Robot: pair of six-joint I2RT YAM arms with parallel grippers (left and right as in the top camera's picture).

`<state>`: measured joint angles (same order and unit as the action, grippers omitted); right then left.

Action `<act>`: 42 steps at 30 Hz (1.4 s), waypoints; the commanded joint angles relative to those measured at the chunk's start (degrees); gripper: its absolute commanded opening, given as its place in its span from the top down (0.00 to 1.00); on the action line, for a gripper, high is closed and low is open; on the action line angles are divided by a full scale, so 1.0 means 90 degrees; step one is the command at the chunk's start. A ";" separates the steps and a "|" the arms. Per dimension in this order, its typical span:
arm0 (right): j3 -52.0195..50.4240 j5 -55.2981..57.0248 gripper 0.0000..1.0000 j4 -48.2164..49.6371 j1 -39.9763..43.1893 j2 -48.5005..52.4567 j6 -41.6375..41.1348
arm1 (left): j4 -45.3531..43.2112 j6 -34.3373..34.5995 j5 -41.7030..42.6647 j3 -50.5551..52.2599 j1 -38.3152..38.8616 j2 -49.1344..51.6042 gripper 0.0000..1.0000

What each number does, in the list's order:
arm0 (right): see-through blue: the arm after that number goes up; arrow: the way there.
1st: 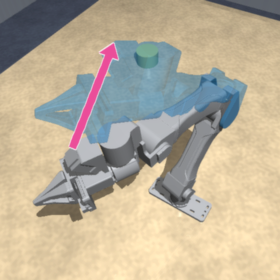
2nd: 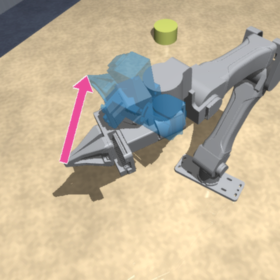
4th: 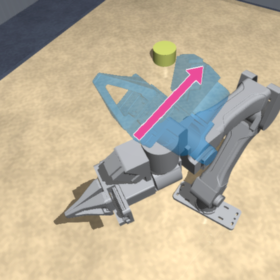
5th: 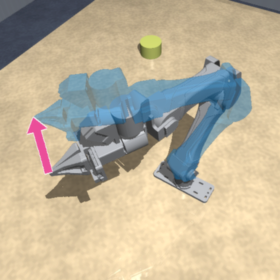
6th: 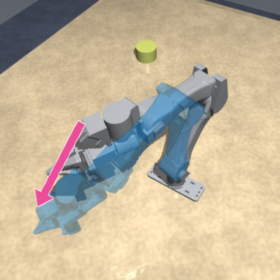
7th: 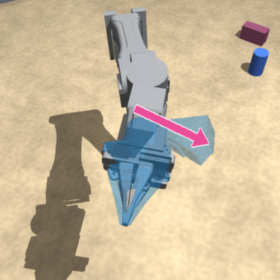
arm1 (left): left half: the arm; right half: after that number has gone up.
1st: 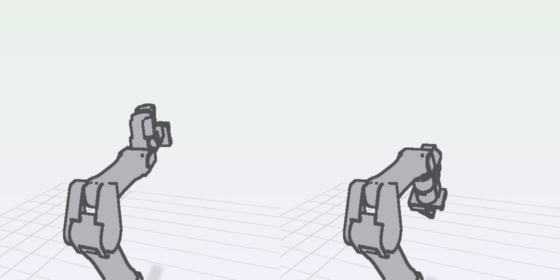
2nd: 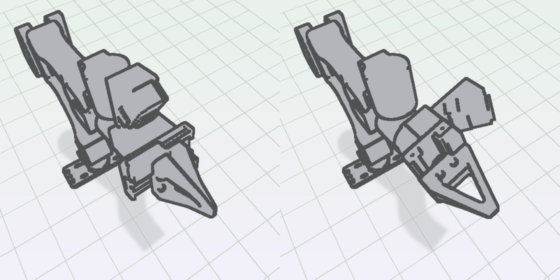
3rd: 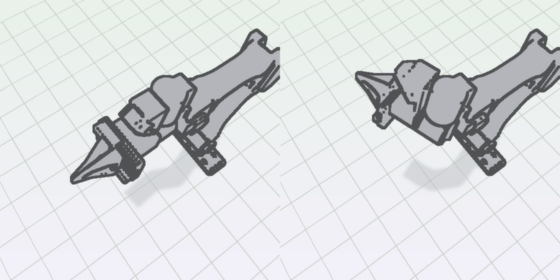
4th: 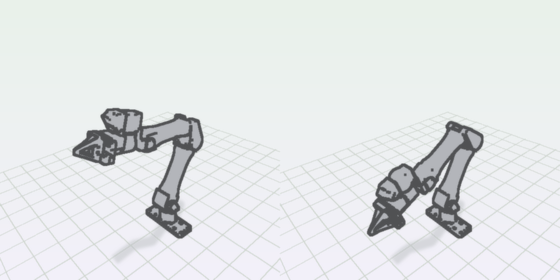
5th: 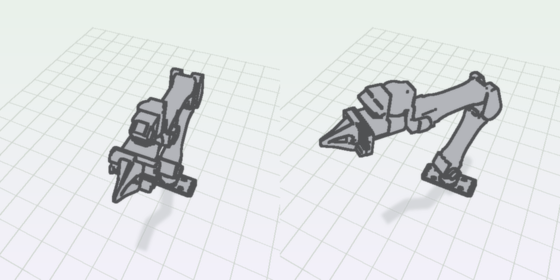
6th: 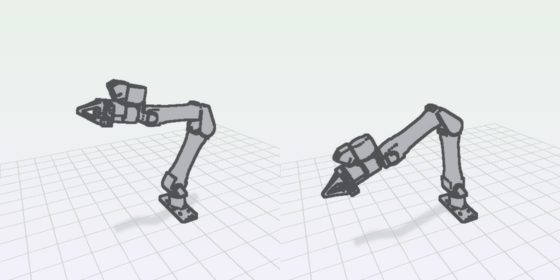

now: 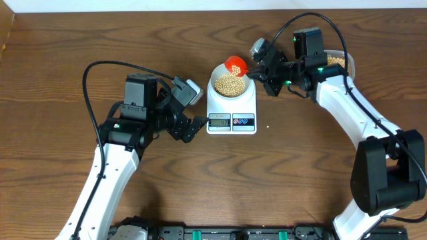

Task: Scoop item into bowl and weigh 50g on scale

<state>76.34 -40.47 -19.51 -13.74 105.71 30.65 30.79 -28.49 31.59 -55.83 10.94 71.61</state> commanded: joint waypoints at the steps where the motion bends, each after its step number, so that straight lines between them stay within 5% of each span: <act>1: -0.0007 -0.0041 0.99 -0.0002 -0.0027 0.0000 0.0129 | 0.0000 0.0032 0.0036 0.0044 -0.0015 -0.0061 0.11; 22: -0.0007 -0.0019 0.99 -0.0029 -0.0032 0.0005 0.0403 | 0.0000 0.0032 0.0036 0.0044 -0.0015 -0.0061 0.11; 31: -0.0007 -0.0019 0.99 -0.0027 -0.0032 0.0005 -0.0576 | 0.0000 0.0032 0.0036 0.0044 -0.0015 -0.0061 0.11; 42: -0.0007 -0.0019 0.99 -0.0022 -0.0032 0.0005 -0.0641 | 0.0000 0.0032 0.0034 0.0044 -0.0015 -0.0061 0.11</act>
<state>76.36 -40.21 -19.66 -13.74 105.71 25.74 30.79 -28.49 31.59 -55.83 10.94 71.61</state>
